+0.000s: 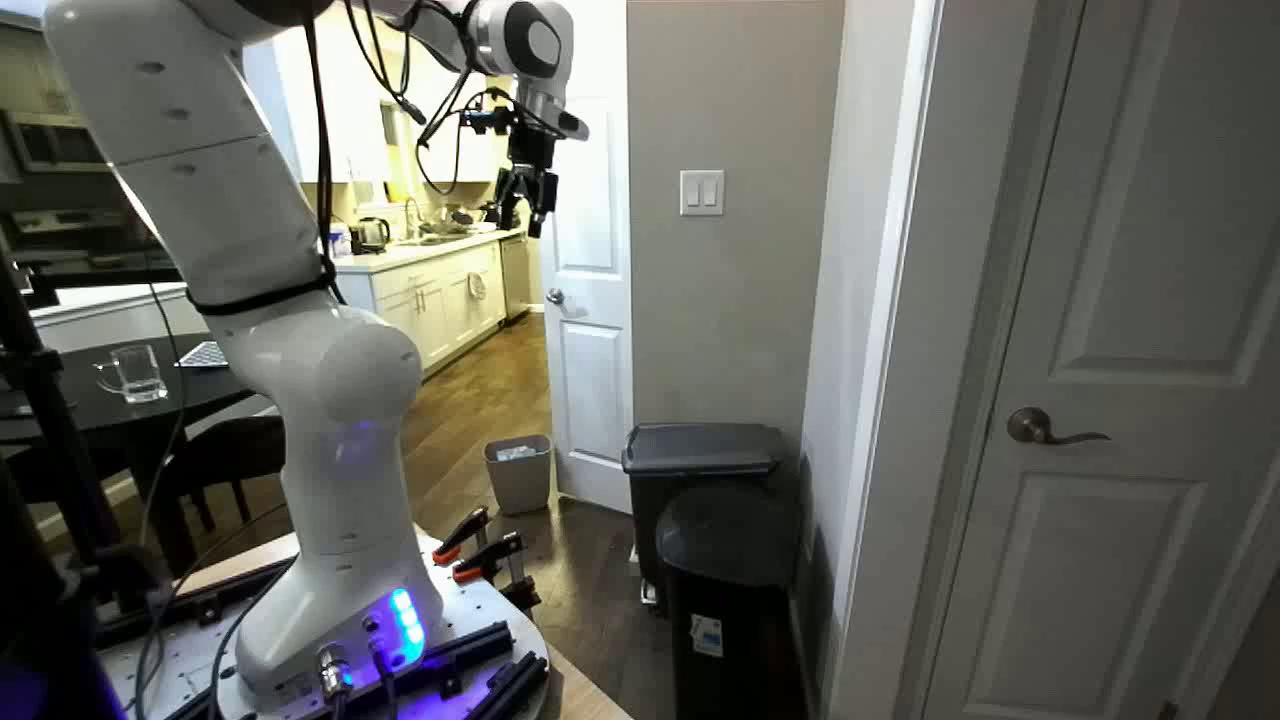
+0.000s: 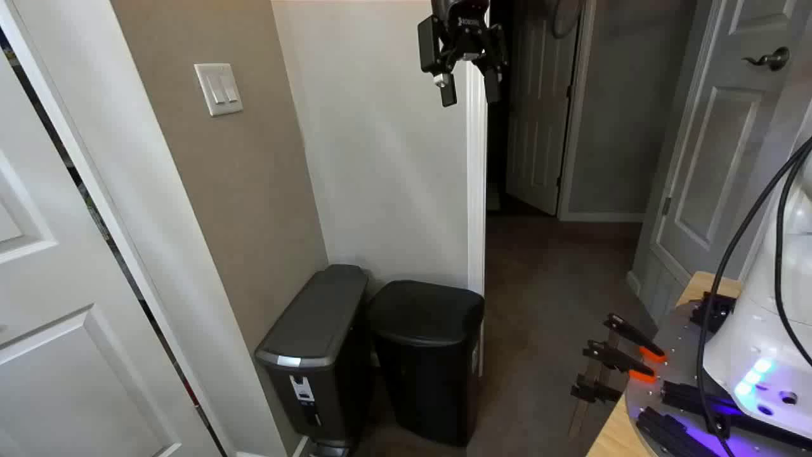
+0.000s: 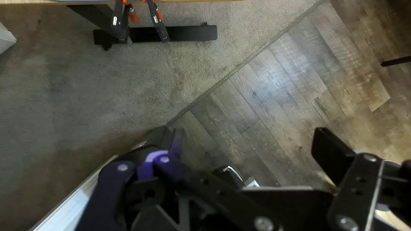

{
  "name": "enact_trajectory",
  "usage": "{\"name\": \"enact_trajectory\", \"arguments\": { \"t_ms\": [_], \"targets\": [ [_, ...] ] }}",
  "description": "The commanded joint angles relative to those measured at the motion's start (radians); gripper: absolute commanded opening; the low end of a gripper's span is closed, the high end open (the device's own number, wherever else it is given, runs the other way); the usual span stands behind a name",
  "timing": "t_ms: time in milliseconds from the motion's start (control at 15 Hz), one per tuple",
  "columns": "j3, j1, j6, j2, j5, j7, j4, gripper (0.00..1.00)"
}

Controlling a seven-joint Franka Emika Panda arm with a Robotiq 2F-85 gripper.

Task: Lift the black bin lid fully upwards

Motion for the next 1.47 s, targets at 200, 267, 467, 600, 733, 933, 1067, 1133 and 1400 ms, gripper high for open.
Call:
{"name": "enact_trajectory", "arguments": {
  "t_ms": [200,267,467,600,733,933,1067,1133,1400],
  "targets": [
    [-0.004,0.004,-0.002,0.001,-0.001,0.001,0.002,1.0],
    [-0.004,0.004,-0.002,0.001,-0.001,0.001,0.002,1.0],
    [-0.005,0.002,0.033,0.094,-0.012,-0.033,0.018,1.0],
    [-0.01,0.003,0.122,0.181,-0.015,-0.064,0.025,1.0],
    [-0.012,0.009,0.254,0.284,-0.03,-0.084,0.044,1.0],
    [-0.018,0.032,0.452,0.467,-0.096,-0.114,0.099,1.0],
    [-0.035,0.056,0.559,0.591,-0.17,-0.114,0.157,1.0],
    [-0.048,0.07,0.608,0.644,-0.21,-0.112,0.184,1.0],
    [-0.146,0.145,0.786,0.808,-0.392,-0.064,0.271,1.0]
  ]
}}
